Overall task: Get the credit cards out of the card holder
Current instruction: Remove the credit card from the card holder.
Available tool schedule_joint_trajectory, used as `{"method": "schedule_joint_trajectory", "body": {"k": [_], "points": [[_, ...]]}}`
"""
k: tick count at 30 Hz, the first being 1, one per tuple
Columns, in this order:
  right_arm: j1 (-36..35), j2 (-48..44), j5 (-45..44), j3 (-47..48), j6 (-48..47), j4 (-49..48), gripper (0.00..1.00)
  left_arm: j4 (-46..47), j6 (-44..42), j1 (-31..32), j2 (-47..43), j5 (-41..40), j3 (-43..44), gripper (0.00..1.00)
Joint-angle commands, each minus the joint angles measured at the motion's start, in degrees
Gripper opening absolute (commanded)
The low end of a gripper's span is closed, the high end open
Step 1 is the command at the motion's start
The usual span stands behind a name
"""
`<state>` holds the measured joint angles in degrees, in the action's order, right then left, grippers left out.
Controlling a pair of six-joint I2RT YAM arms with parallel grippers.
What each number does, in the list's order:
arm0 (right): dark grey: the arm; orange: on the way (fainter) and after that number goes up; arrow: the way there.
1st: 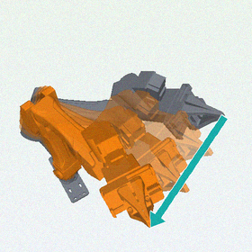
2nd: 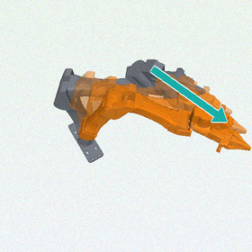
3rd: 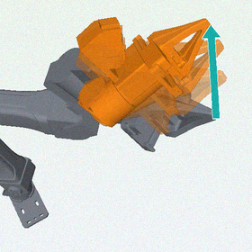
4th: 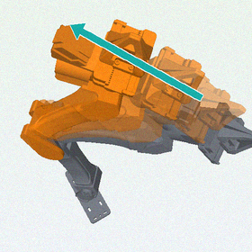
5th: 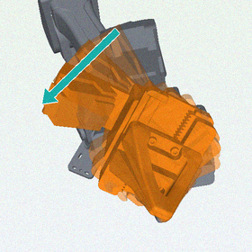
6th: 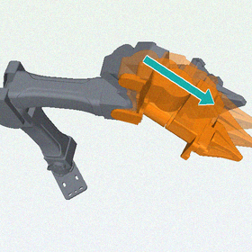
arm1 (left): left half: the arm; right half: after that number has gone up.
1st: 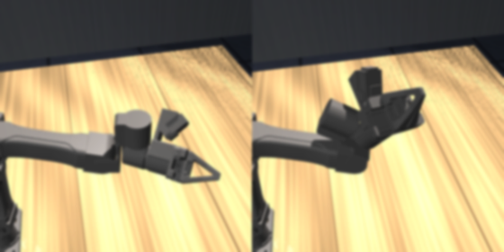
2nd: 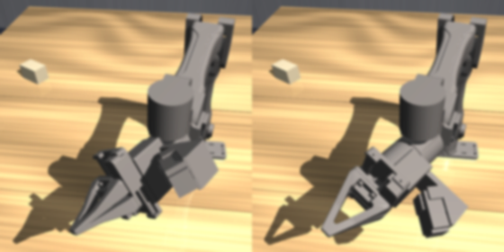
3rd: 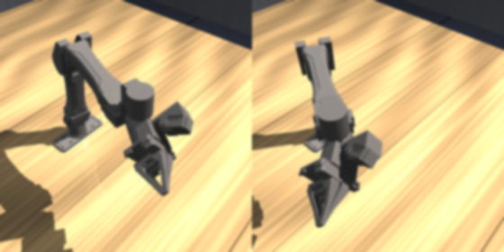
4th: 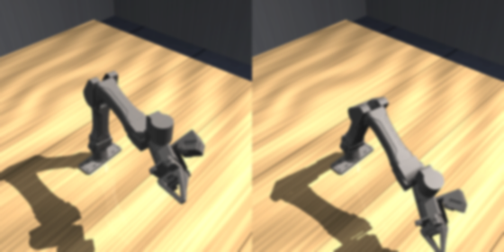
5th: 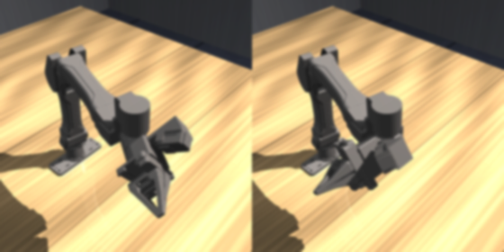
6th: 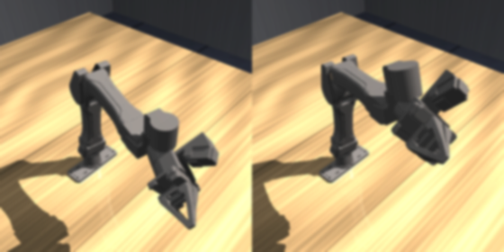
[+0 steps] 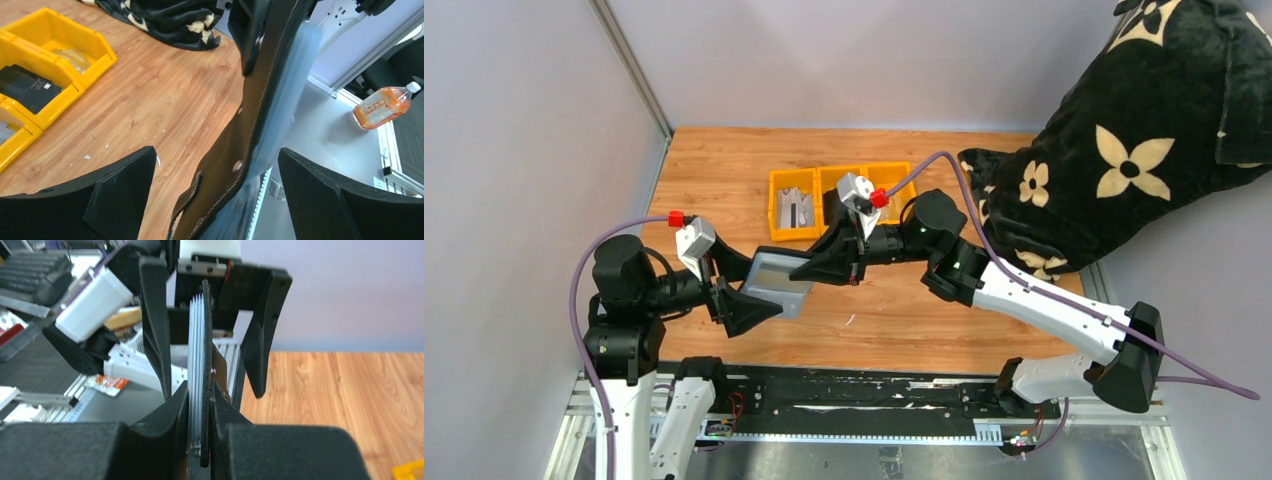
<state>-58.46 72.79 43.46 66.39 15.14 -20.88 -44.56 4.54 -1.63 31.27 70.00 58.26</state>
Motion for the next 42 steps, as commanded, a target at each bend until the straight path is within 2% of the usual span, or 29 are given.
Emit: {"method": "schedule_joint_trajectory", "body": {"k": [1,5,7,9,11,12,15,17,21,25,30,38,42], "points": [[0.4,-0.9,-3.5,-1.6,9.5,-20.5,0.00,1.7,2.0,0.1,-0.4,0.5,1.8,1.00],[0.2,-2.4,-12.9,-7.8,12.6,-31.4,0.00,1.7,3.5,0.1,-0.6,2.4,1.4,0.91],[-0.2,-2.6,-15.2,-9.6,13.1,-34.2,0.00,1.7,4.2,0.1,-0.5,2.4,1.5,0.80],[-0.8,-2.6,-16.3,-10.6,13.1,-34.9,0.00,1.7,5.1,0.1,-0.1,1.5,1.9,0.63],[-1.2,-2.5,-15.6,-11.1,12.7,-34.1,0.00,2.8,7.5,0.1,0.4,0.0,2.3,0.40],[-1.2,-2.6,-15.2,-11.4,12.6,-33.4,0.02,3.6,9.0,0.1,0.5,-0.8,2.3,0.31],[-1.1,-3.2,-13.9,-12.3,10.1,-28.7,0.22,3.9,9.9,0.1,0.4,-4.8,2.3,0.17],[-1.1,-3.4,-12.3,-10.3,5.3,-18.3,0.39,2.8,7.6,0.1,0.6,-9.4,2.4,0.08],[-1.0,-1.2,-12.6,-3.2,-6.9,1.7,0.47,-1.9,2.5,0.1,2.0,-15.3,2.4,0.00],[-1.1,2.5,-14.4,4.2,-14.6,13.6,0.48,-6.1,-3.0,0.1,3.7,-17.5,2.8,0.00],[-1.2,5.1,-14.6,9.2,-19.8,19.2,0.48,-6.8,-4.2,0.1,3.9,-17.2,2.7,0.00],[-3.1,7.6,-18.1,13.1,-23.2,23.1,0.48,-6.8,-4.5,0.1,4.3,-15.3,2.5,0.00],[-4.0,9.6,-18.1,15.0,-23.5,23.8,0.44,-7.3,-6.2,0.1,4.0,-13.1,2.5,0.00]]}}
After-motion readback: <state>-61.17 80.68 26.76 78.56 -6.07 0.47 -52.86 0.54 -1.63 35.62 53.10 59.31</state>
